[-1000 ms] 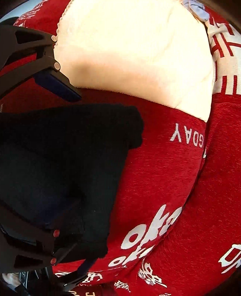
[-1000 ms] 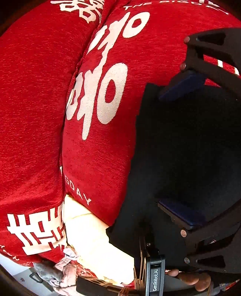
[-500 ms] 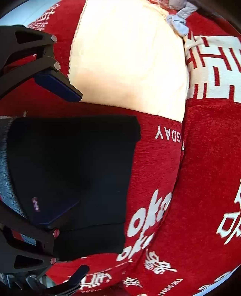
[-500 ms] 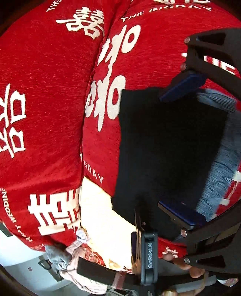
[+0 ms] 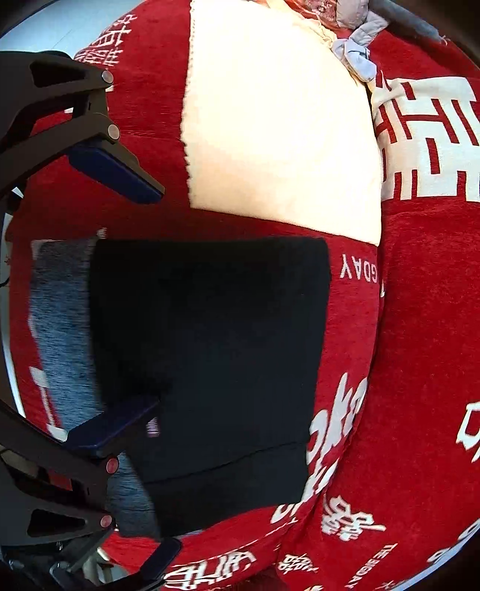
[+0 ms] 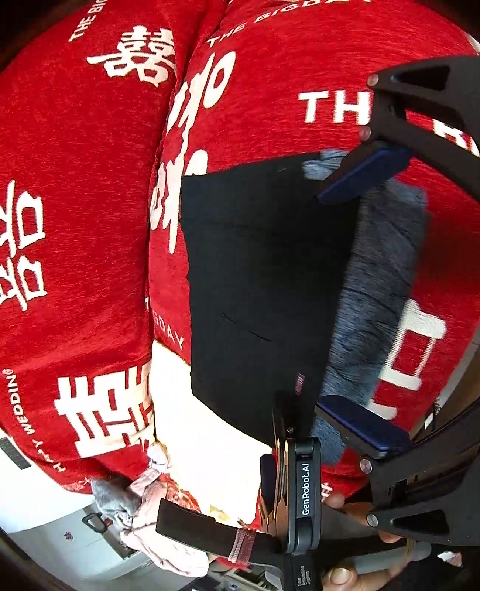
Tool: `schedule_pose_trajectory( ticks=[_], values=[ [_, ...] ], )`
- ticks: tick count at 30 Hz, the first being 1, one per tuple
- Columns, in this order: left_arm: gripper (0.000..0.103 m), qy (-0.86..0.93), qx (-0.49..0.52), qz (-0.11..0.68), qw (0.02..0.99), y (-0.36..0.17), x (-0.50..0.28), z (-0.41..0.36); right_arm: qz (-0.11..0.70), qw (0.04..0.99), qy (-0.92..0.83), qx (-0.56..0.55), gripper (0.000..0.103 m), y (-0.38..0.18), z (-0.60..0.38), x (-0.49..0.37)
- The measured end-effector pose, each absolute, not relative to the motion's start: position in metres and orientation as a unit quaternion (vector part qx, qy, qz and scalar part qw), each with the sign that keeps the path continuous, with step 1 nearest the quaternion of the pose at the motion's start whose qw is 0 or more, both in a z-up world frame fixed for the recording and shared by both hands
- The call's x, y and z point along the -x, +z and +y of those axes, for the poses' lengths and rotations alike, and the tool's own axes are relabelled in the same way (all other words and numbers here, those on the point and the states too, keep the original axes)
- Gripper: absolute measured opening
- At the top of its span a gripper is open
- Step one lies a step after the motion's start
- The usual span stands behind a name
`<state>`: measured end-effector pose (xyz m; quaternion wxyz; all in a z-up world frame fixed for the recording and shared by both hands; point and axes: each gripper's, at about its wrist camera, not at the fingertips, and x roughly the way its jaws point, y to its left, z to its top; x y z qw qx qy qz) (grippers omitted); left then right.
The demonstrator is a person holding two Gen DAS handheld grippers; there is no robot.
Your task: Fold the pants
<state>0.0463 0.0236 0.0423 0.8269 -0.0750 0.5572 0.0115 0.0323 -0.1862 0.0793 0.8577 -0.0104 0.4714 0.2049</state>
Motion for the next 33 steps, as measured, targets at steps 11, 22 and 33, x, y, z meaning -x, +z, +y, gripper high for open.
schedule_pose_trajectory(
  ticks=[11,22,33],
  values=[
    [0.103,0.005,0.090,0.555,0.827,0.037,-0.028,0.026,0.464,0.863,0.194,0.039,0.103,0.082,-0.184,-0.022],
    [0.103,0.002,0.097,0.558,0.824,0.028,-0.028,0.025,0.516,0.842,0.152,0.033,0.103,0.074,-0.162,-0.131],
    [0.103,0.001,0.126,0.544,0.830,0.044,-0.023,0.037,0.513,0.850,0.096,0.075,0.103,0.071,-0.166,-0.091]
  ],
)
